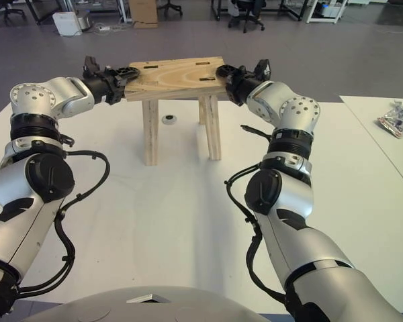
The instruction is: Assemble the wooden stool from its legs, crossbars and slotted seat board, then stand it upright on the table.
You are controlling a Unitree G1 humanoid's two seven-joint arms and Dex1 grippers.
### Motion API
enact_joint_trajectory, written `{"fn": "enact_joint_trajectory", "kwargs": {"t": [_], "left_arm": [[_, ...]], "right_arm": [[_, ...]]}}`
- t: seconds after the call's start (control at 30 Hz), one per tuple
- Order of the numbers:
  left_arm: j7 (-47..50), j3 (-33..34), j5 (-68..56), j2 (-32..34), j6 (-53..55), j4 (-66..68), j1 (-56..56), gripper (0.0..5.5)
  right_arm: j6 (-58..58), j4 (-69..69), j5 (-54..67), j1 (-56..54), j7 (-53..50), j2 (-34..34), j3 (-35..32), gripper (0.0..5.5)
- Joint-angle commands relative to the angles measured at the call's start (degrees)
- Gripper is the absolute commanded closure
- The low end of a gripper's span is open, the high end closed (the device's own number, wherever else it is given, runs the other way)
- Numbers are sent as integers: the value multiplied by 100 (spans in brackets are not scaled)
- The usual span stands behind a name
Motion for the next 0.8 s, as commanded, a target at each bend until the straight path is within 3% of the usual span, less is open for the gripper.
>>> {"fn": "enact_joint_trajectory", "kwargs": {"t": [0.03, 0.13, 0.2, 0.27, 0.37, 0.47, 0.67, 0.8], "left_arm": [[-653, -558, 432, 396, -175, -691, 522, 215], [-1140, -168, 21, 444, -680, -2003, 787, 215], [-1136, -148, 218, 472, -1261, -3073, 1353, 215], [-1031, -407, 864, 566, -2000, -3885, 2286, 215], [-679, -541, 1887, 317, -3498, -4327, 3940, 215], [-348, -803, 2435, -396, -4559, -4764, 5255, 215], [573, -981, 2802, -1314, -5029, -5267, 6245, 215], [915, -1341, 2623, -2310, -5110, -6189, 7226, 215]], "right_arm": [[351, -478, 481, -18, 127, -265, -248, 210], [331, -965, 1358, -380, 522, -427, -682, 210], [87, -1554, 1051, 27, 1037, -763, -362, 210], [-856, -1953, -267, 1118, 1710, -1185, 514, 210], [-3398, -2096, -3107, 3226, 2200, -1646, 2461, 210], [-5015, -2527, -4032, 4287, 1879, -1006, 2772, 210], [-4912, -3258, -3817, 5791, 963, 800, 2884, 210], [-4769, -3542, -3666, 6037, 451, 1250, 2545, 210]]}}
